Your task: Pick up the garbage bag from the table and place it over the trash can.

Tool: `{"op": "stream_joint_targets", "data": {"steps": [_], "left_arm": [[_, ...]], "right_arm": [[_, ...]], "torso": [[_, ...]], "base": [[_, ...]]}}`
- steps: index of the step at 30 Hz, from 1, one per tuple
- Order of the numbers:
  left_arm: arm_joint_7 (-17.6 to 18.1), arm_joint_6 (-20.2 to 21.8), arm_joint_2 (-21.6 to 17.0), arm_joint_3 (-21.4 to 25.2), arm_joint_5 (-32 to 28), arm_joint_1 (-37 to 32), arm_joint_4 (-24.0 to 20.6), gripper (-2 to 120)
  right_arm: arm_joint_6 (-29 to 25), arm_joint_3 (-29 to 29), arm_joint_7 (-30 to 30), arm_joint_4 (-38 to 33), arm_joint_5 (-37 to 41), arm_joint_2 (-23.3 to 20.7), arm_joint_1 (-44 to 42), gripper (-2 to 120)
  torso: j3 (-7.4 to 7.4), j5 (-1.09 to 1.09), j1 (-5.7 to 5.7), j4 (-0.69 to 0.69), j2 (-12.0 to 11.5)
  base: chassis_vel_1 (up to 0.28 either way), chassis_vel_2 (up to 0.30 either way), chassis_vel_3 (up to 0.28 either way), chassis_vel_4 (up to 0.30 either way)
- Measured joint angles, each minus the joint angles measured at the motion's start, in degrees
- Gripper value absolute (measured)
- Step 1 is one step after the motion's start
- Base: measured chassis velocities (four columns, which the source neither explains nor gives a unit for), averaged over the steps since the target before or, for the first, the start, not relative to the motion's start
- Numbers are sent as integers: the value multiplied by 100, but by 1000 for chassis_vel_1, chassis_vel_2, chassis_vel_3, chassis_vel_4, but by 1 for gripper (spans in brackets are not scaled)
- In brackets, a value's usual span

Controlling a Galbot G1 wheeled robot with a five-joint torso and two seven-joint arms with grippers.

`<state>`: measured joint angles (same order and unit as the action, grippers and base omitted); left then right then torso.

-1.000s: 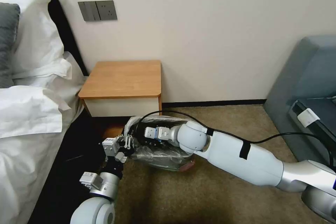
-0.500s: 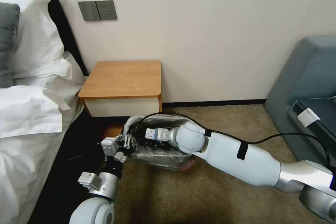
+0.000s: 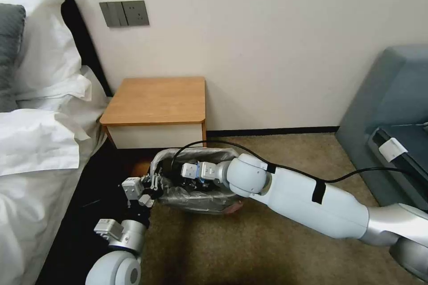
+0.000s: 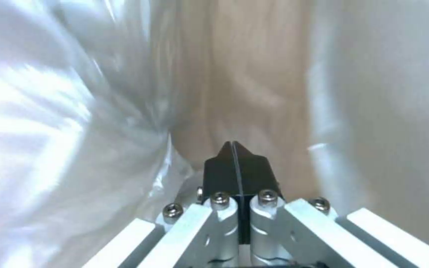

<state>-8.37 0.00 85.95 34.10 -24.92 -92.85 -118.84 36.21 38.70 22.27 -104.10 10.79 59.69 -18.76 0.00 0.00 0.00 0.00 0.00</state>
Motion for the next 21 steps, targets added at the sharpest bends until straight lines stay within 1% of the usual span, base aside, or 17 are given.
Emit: {"op": "stream_joint_targets", "data": {"steps": [3, 5, 6, 7, 9, 10, 11, 12, 13, 14, 15, 16, 17, 18, 19, 20, 21], "left_arm": [[68, 11, 6, 14, -124, -2, 71, 10], [207, 112, 13, 24, -375, -24, 104, 10], [207, 112, 13, 24, -375, -24, 104, 10], [269, 155, 13, 26, -456, -30, 105, 10], [447, 309, 10, 16, -645, -37, 108, 10], [447, 309, 10, 16, -645, -37, 108, 10], [514, 391, 10, 5, -718, -48, 108, 10], [588, 499, 13, -11, -784, -60, 108, 10], [640, 573, 15, -29, -826, -74, 108, 10], [682, 642, 15, -47, -855, -92, 108, 10], [682, 642, 15, -47, -855, -92, 108, 10], [713, 720, 13, -59, -883, -113, 108, 10], [733, 767, 10, -81, -894, -122, 108, 10], [770, 836, 10, -120, -897, -130, 115, 10], [770, 836, 10, -120, -897, -130, 115, 10], [810, 915, 7, -149, -899, -142, 122, 10], [864, 1014, -5, -187, -900, -154, 122, 10]], "right_arm": [[-24, -175, -52, -171, 136, -67, -92, 0], [-290, -594, -397, -437, 591, -268, -385, 0], [-290, -594, -397, -437, 591, -268, -385, 0], [-459, -769, -586, -531, 821, -363, -535, 0], [-972, -1286, -1270, -787, 1347, -644, -1063, 0], [-972, -1286, -1270, -787, 1347, -644, -1063, 0], [-1185, -1506, -1511, -872, 1513, -743, -1313, 0], [-1480, -1890, -1762, -986, 1677, -879, -1678, 5], [-1696, -2201, -1911, -1085, 1746, -1002, -2006, 10], [-1867, -2510, -1996, -1183, 1786, -1108, -2406, 13], [-1867, -2510, -1996, -1183, 1786, -1108, -2406, 13], [-2089, -2876, -2103, -1269, 1744, -1191, -2966, 18], [-2231, -3087, -2209, -1311, 1636, -1177, -3285, 24], [-2418, -3367, -2473, -1366, 1467, -1066, -3705, 27], [-2418, -3367, -2473, -1366, 1467, -1066, -3705, 27], [-2529, -3585, -2800, -1419, 1345, -888, -4057, 34], [-2601, -3870, -3250, -1470, 1100, -563, -4506, 39]], "torso": [[0, -1, 0, 0, 0], [0, 0, 0, -1, 0], [0, 0, 0, -1, 0], [0, -1, 0, 0, 0], [-1, -1, 0, 0, 0], [-1, -1, 0, 0, 0], [-1, -3, 0, 0, 0], [-1, -4, 0, 1, 0], [-1, 0, 0, 0, 1], [-1, 1, 0, 1, 1], [-1, 1, 0, 1, 1], [-1, -2, 0, 2, 0], [-1, -4, 0, 3, 1], [-2, -1, 0, 3, 1], [-2, -1, 0, 3, 1], [-1, 0, 0, 3, 1], [-1, -2, 0, 1, 1]], "base": [[0, 0, 0, 0], [0, 0, 0, 0], [0, 0, 0, 0], [0, 0, 0, 0], [0, 0, 0, 0], [0, 0, 0, 0], [0, 0, 0, 0], [0, 0, 0, 0], [0, 0, 0, 0], [0, 0, 0, 0], [0, 0, 0, 0], [0, 0, 0, 0], [0, 0, 0, 0], [0, 0, 0, 0], [0, 0, 0, 0], [0, 0, 0, 0], [0, 0, 0, 0]]}}
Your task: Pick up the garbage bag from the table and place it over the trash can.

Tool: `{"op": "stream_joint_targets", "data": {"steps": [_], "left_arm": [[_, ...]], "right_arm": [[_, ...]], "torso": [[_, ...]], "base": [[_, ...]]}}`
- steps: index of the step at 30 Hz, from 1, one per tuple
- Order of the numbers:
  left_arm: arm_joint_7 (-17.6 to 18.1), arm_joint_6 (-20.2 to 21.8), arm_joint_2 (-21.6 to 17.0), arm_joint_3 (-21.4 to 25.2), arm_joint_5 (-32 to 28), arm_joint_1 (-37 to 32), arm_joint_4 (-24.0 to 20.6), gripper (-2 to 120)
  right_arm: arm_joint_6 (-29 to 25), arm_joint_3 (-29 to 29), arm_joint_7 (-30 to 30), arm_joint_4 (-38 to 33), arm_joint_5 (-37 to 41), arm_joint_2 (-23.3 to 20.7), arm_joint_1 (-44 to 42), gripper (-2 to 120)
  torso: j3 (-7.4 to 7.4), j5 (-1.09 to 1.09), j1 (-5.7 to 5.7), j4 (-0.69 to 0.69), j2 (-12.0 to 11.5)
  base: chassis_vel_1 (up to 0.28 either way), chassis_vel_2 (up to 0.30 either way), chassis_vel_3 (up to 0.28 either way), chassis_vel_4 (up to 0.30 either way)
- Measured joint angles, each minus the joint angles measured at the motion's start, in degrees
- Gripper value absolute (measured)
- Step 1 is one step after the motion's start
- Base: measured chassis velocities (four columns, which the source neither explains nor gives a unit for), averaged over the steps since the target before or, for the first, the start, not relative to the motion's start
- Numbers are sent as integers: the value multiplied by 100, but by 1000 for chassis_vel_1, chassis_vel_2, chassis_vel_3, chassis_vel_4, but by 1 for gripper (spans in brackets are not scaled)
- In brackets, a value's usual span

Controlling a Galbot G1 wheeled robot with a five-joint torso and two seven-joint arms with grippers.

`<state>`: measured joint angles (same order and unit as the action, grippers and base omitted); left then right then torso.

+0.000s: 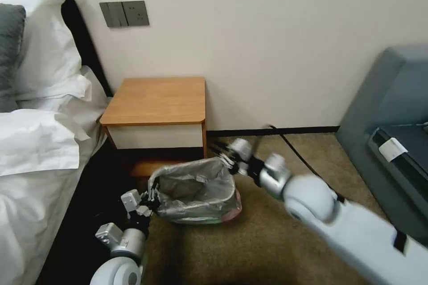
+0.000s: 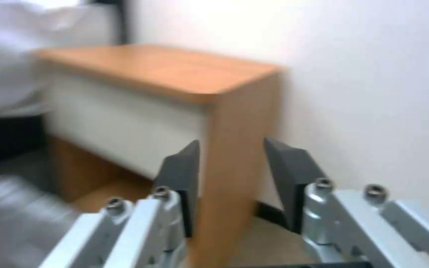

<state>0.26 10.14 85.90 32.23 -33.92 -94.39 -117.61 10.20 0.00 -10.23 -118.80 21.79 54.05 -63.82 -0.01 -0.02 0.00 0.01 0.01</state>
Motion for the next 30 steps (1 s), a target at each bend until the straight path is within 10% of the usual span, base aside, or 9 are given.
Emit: {"op": "stream_joint_targets", "data": {"steps": [15, 30], "left_arm": [[171, 164, -133, -427, 252, -235, 7, 10], [227, 324, -153, -406, 375, -227, 163, 10]], "right_arm": [[-911, -1164, -158, -1, -1882, 1481, -1836, 94], [-995, -1242, -166, 80, -1874, 1571, -1755, 100]], "torso": [[0, 3, 0, -1, 0], [0, 2, 0, -1, 0]], "base": [[0, 0, 0, 0], [0, 0, 0, 0]]}}
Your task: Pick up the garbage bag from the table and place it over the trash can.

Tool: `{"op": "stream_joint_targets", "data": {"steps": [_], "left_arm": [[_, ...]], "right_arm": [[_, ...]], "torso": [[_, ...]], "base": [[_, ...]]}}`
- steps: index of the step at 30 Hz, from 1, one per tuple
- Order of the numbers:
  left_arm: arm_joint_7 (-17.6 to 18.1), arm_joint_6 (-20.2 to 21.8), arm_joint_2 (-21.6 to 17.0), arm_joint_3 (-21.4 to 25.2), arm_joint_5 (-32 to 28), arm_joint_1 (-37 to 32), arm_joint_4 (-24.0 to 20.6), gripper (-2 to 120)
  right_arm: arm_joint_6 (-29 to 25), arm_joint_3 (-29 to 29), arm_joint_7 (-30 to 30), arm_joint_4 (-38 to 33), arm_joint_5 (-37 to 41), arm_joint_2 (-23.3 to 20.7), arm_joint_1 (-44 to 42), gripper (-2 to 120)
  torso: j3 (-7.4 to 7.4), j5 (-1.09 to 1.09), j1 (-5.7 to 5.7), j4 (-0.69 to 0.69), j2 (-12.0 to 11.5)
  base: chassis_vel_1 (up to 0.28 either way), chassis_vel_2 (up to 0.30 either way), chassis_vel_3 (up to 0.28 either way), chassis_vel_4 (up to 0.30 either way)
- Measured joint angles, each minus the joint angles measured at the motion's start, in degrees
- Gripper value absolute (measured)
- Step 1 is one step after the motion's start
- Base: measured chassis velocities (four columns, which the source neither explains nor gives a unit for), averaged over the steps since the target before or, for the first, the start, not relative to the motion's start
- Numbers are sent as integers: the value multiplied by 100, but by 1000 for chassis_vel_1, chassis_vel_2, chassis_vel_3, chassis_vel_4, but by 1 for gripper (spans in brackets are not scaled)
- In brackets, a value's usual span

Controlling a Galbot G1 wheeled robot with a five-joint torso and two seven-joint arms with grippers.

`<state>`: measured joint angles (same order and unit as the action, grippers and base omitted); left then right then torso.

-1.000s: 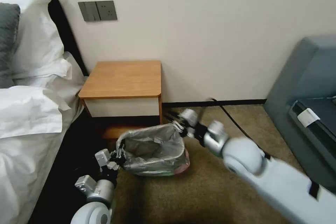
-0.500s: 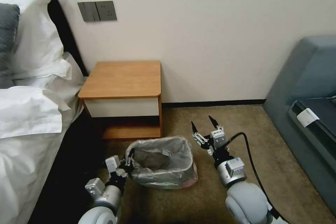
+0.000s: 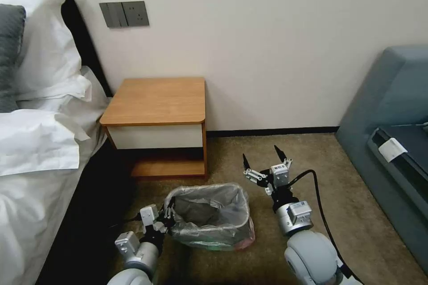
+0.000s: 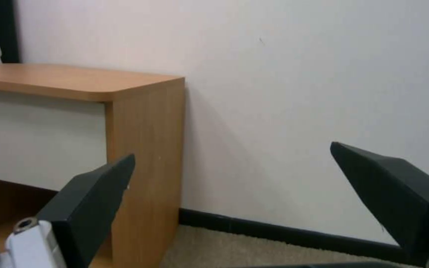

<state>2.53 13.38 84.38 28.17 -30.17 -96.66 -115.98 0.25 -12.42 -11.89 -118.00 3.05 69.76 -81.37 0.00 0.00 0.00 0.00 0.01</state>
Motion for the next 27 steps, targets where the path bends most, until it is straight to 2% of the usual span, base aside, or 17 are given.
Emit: {"op": "stream_joint_targets", "data": {"steps": [6, 12, 13, 16, 17, 21, 22, 27], "left_arm": [[20, 90, -20, 27, -40, 54, 92, 14], [-8, 88, -24, 29, 54, 115, 181, 41], [-8, 88, -24, 29, 54, 115, 181, 41], [-133, -32, -35, 76, 303, 130, 218, 54], [-133, -32, -35, 76, 303, 130, 218, 54], [-217, -287, -34, 113, 772, 155, 314, 73], [-217, -287, -34, 113, 772, 155, 314, 73], [-229, -700, 13, 149, 1137, 144, 350, 92]], "right_arm": [[-1, -2, 0, 4, 4, 15, 10, 100], [-1, -18, 0, -29, 7, -27, -13, 100], [-1, -18, 0, -29, 7, -27, -13, 100], [-7, -35, 0, -59, 10, -44, -45, 100], [-7, -35, 0, -59, 10, -44, -45, 100], [-33, -35, 2, -73, -7, -27, -89, 100], [-33, -35, 2, -73, -7, -27, -89, 100], [-78, -61, 6, -89, -16, -8, -198, 100]], "torso": [[0, -1, 0, 0, 0], [0, 1, 0, 1, 0], [0, 1, 0, 1, 0], [0, 0, 0, 1, -1], [0, 0, 0, 1, -1], [0, 0, 0, 1, -1], [0, 0, 0, 1, -1], [0, 0, 0, 1, -1]], "base": [[0, 0, 0, 0], [0, 0, 0, 0], [0, 0, 0, 0], [0, 0, 0, 0], [0, 0, 0, 0], [0, 0, 0, 0], [0, 0, 0, 0], [0, 0, 0, 0]]}}
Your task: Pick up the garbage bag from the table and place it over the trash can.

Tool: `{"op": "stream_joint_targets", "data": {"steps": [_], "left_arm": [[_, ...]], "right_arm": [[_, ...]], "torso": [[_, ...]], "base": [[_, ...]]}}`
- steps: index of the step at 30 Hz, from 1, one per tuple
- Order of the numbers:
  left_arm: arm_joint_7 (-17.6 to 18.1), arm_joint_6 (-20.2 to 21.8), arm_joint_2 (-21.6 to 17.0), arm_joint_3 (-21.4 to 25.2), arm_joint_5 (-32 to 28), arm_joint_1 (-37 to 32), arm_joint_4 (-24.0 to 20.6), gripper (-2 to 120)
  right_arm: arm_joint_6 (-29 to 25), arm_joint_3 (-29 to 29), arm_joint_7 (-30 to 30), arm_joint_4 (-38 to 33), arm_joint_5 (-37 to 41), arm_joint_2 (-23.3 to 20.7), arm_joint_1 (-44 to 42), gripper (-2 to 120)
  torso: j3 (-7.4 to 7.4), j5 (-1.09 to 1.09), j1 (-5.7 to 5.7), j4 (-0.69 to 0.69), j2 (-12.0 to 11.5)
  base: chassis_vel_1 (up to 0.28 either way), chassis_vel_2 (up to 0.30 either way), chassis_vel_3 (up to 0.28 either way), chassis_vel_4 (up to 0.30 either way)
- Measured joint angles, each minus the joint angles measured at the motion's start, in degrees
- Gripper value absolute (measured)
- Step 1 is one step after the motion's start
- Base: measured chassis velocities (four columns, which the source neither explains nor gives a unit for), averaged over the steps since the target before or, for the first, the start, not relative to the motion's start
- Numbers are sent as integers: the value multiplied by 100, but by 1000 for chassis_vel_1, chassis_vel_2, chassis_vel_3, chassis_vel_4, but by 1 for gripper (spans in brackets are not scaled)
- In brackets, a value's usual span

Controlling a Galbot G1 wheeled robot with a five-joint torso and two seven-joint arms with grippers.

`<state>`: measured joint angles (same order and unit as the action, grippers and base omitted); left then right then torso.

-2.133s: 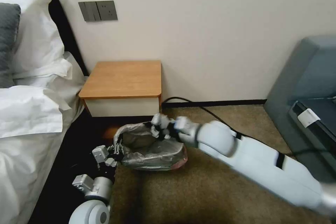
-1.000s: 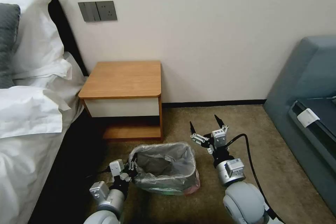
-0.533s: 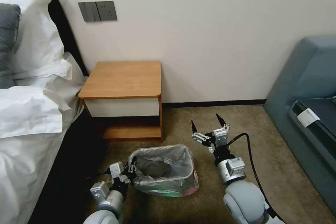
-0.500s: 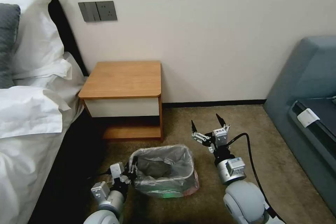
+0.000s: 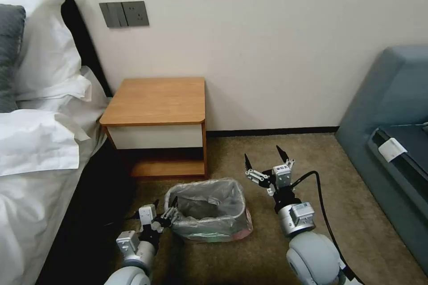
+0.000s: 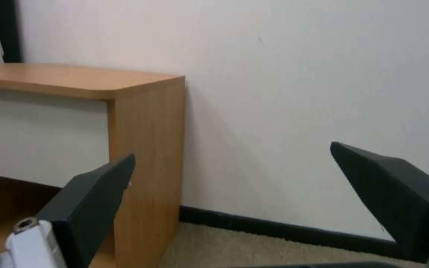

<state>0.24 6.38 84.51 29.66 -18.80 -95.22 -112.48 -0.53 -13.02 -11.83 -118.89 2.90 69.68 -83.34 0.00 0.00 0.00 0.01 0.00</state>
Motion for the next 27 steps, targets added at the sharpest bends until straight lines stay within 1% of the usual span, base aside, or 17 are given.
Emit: {"op": "stream_joint_targets", "data": {"steps": [1, 2, 5, 6, 7, 9, 10, 14, 15, 17, 19, 20, 23, 27], "left_arm": [[-13, -106, 19, 40, 179, -20, -25, 97], [-13, -106, 19, 40, 179, -20, -25, 97], [-46, -503, 21, 167, 747, -69, -151, 99], [-11, -590, 9, 192, 847, -82, -224, 100], [-11, -590, 9, 192, 847, -82, -224, 100], [91, -754, 22, 225, 988, -154, -475, 100], [91, -754, 22, 225, 988, -154, -475, 100], [116, -1080, 123, 254, 1049, -485, -909, 100], [116, -1080, 123, 254, 1049, -485, -909, 100], [101, -1240, 168, 287, 1086, -729, -1149, 100], [1, -1391, 250, 343, 1097, -1040, -1434, 100], [1, -1391, 250, 343, 1097, -1040, -1434, 100], [-70, -1588, 384, 401, 920, -1477, -1685, 100], [-165, -1632, 495, 479, 716, -1837, -1864, 100]], "right_arm": [[-33, -39, 2, 0, 12, 3, -49, 100], [-33, -39, 2, 0, 12, 3, -49, 100], [-121, -204, 30, -1, 256, -2, -253, 100], [-157, -270, 42, -5, 371, -20, -346, 100], [-157, -270, 42, -5, 371, -20, -346, 100], [-339, -435, 114, -10, 589, -48, -584, 100], [-339, -435, 114, -10, 589, -48, -584, 100], [-670, -745, 353, -15, 687, 14, -1021, 100], [-670, -745, 353, -15, 687, 14, -1021, 100], [-872, -868, 499, -15, 641, 87, -1194, 100], [-1177, -965, 680, 12, 448, 299, -1514, 100], [-1177, -965, 680, 12, 448, 299, -1514, 100], [-1460, -1004, 737, -17, 241, 582, -1832, 100], [-1670, -1016, 736, -79, 28, 685, -2039, 100]], "torso": [[0, 1, 0, -1, 0], [0, 1, 0, -1, 0], [0, 0, 0, -1, 0], [0, 0, 0, -1, 0], [0, 0, 0, -1, 0], [0, -1, 0, 0, 0], [0, -1, 0, 0, 0], [0, -1, 0, 0, 0], [0, -1, 0, 0, 0], [0, 0, 0, -2, 0], [-1, -1, 0, -1, 0], [-1, -1, 0, -1, 0], [-1, 0, 0, 0, 0], [-1, 0, 0, -1, 0]], "base": [[0, 0, 0, 0], [0, 0, 0, 0], [0, 0, 0, 0], [0, 0, 0, 0], [0, 0, 0, 0], [0, 0, 0, 0], [0, 0, 0, 0], [0, 0, 0, 0], [0, 0, 0, 0], [0, 0, 0, 0], [0, 0, 0, 0], [0, 0, 0, 0], [0, 0, 0, 0], [0, 0, 0, 0]]}}
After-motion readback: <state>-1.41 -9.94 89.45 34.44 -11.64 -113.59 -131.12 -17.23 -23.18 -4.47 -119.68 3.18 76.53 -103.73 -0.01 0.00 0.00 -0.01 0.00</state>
